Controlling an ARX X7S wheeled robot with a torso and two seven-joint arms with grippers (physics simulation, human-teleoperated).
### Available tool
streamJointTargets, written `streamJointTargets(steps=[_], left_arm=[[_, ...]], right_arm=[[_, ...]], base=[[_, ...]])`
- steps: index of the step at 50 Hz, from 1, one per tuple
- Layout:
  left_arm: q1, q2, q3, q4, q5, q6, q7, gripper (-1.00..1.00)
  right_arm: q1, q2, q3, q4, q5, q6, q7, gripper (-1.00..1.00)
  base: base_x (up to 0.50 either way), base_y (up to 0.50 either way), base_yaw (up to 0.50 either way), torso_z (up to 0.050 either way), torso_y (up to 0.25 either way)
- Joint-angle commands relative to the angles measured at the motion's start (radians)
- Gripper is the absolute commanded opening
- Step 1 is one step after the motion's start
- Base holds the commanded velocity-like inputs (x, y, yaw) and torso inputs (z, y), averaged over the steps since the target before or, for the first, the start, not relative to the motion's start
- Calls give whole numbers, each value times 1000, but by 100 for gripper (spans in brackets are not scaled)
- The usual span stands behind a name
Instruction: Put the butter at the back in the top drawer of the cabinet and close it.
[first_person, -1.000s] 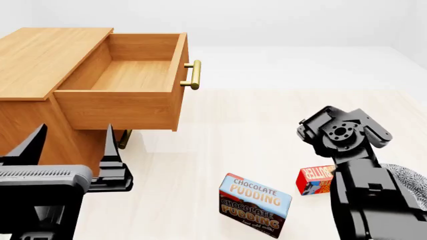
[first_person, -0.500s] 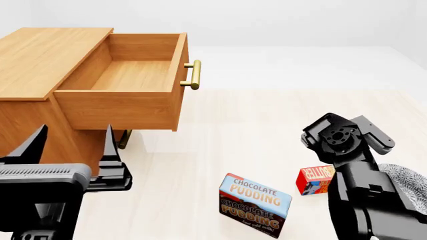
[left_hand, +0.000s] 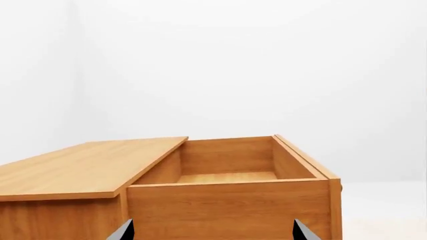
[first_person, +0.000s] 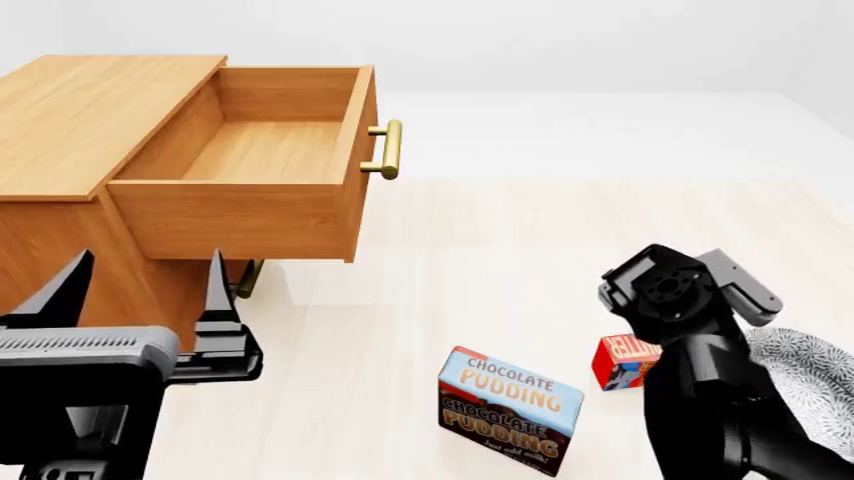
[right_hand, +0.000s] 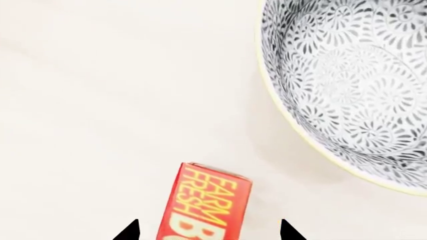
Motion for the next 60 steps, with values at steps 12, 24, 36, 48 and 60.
streamJointTargets(steps=[12,24,36,48,60], left_arm=[[15,6,-9,-3,-1,7,8,100],[24,8,-15,-17,-5,21,19,100],[34,10,-19,-29,-7,31,26,100],[47,14,-23,-45,-8,44,31,100],[56,15,-28,-53,-11,50,35,100]], right_arm=[[-13,-30,282,1,-306,45,-64,100],[-12,-47,397,1,-438,60,-89,100],[-7,-60,462,1,-517,76,-110,100],[-5,-61,501,1,-549,85,-125,100],[-1,-67,518,1,-567,103,-147,100]], base=[[0,0,0,0,0],[0,0,0,0,0],[0,0,0,0,0],[0,0,0,0,0],[0,0,0,0,0]])
